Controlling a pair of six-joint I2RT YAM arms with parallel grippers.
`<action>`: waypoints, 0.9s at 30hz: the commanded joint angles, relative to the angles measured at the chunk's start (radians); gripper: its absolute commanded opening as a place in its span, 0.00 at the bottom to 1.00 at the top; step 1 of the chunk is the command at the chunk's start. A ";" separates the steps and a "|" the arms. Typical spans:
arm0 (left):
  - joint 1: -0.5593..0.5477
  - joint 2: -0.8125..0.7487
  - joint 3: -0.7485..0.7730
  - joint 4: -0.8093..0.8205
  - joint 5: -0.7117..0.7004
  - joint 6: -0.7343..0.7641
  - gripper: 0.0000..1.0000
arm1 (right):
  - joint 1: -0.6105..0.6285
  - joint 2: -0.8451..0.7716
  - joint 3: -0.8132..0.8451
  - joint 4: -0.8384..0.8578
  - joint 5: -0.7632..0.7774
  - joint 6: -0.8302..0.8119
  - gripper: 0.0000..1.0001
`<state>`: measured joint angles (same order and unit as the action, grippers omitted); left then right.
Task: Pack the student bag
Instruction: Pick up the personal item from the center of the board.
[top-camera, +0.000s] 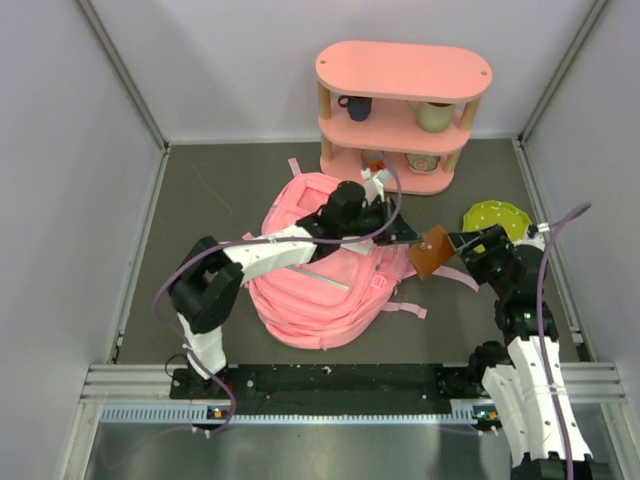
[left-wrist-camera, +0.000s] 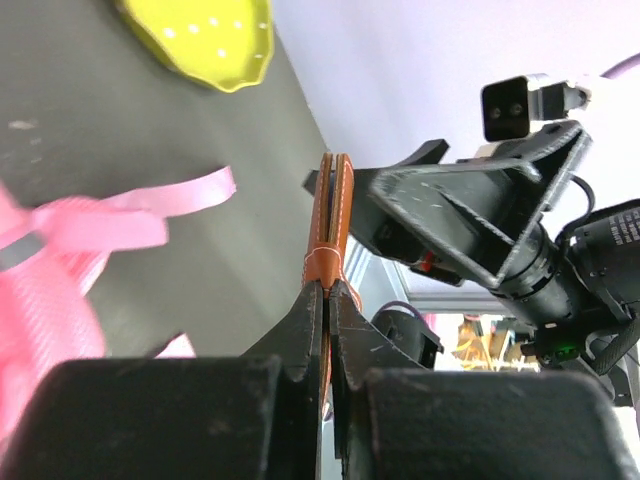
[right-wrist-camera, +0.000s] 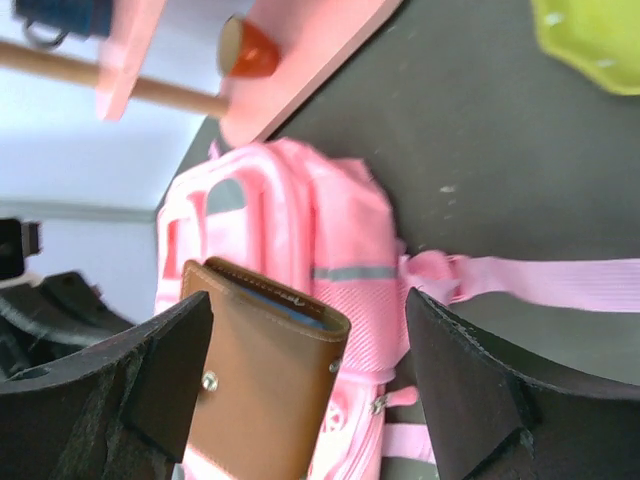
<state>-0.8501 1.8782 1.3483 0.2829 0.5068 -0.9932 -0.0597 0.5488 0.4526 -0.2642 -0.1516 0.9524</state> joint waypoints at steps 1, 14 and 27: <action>0.048 -0.154 -0.145 0.108 -0.076 -0.013 0.00 | 0.001 -0.059 -0.024 0.110 -0.282 0.028 0.77; 0.100 -0.225 -0.319 0.387 -0.036 -0.225 0.00 | 0.054 -0.060 -0.133 0.321 -0.493 0.114 0.78; 0.102 -0.185 -0.376 0.555 0.010 -0.320 0.00 | 0.118 0.118 -0.192 0.718 -0.531 0.258 0.39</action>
<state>-0.7532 1.6936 0.9867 0.6941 0.4873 -1.2724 0.0448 0.6525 0.2703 0.2489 -0.6582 1.1477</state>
